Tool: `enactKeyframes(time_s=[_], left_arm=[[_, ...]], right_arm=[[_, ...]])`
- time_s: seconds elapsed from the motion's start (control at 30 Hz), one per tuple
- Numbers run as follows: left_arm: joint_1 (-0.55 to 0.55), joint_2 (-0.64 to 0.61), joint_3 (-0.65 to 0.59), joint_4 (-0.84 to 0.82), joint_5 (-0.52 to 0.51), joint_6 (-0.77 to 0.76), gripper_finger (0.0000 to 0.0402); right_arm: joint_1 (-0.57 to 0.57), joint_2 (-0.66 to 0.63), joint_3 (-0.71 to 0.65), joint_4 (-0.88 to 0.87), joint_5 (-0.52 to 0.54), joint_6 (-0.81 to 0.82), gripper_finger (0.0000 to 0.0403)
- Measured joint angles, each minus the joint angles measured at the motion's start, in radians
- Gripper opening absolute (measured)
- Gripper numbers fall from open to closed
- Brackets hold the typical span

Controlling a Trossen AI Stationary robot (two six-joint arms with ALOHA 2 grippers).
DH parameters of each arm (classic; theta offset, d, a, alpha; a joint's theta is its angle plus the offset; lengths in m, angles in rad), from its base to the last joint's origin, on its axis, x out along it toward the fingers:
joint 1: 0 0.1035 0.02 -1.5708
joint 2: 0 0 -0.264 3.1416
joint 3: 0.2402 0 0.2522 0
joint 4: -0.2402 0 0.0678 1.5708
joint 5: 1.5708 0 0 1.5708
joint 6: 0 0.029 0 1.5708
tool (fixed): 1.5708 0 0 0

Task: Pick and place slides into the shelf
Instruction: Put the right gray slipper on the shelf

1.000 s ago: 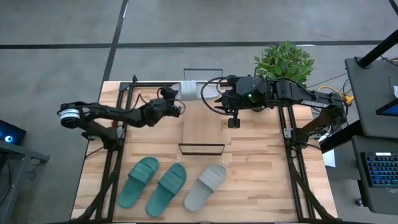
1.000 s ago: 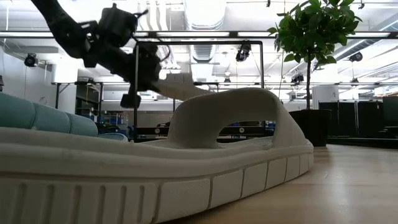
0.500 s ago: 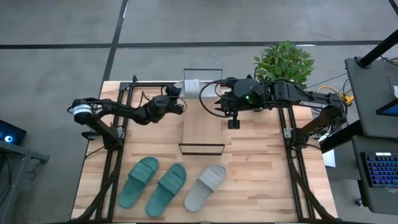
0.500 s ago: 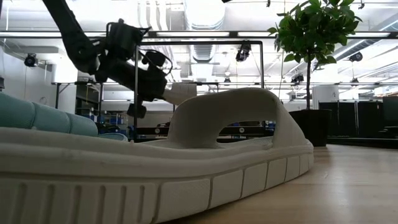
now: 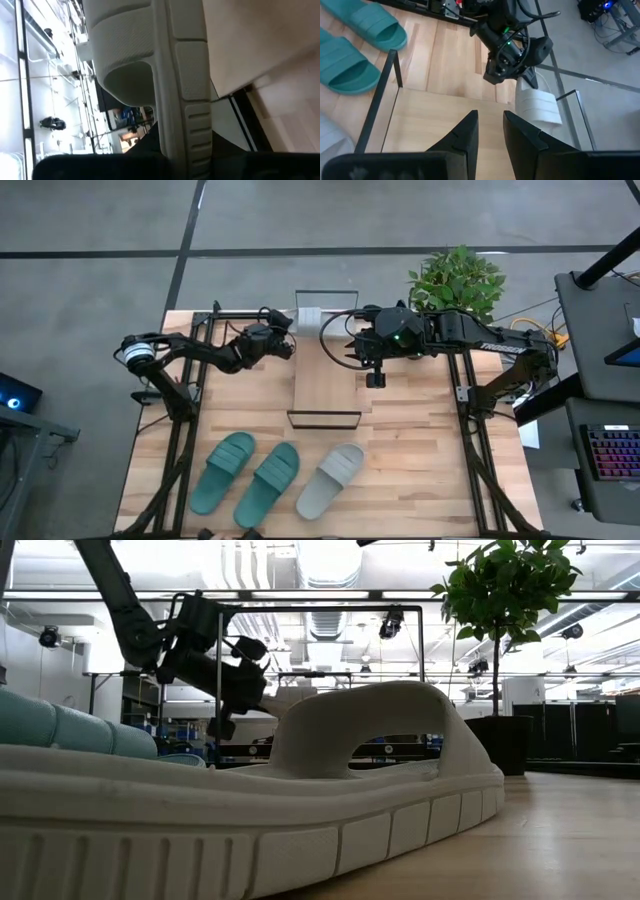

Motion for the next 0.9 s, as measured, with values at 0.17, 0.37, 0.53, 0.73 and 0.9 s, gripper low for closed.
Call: enactKeyframes(time_s=[0.17,0.37,0.53,0.73,0.9], left_arm=[[0.029,0.004,0.0,-0.001,0.006,0.009,0.0011],[0.089,0.016,0.0,-0.004,0.083,-0.002,0.0011],[0.105,0.047,0.011,-0.007,0.106,0.001,0.001],[0.112,0.107,0.038,0.0,0.105,-0.001,0.001],[0.112,0.153,0.058,0.008,0.098,0.006,0.001]], right_arm=[[0.0,0.0,0.0,0.0,0.0,0.0,0.0082],[0.0,0.0,0.0,0.0,0.0,0.002,0.0082],[0.0,0.0,0.0,0.0,0.0,0.003,0.0082],[0.0,0.0,0.0,0.0,0.0,0.001,0.0082],[0.0,0.0,0.0,-0.001,0.0,0.001,0.0082]])
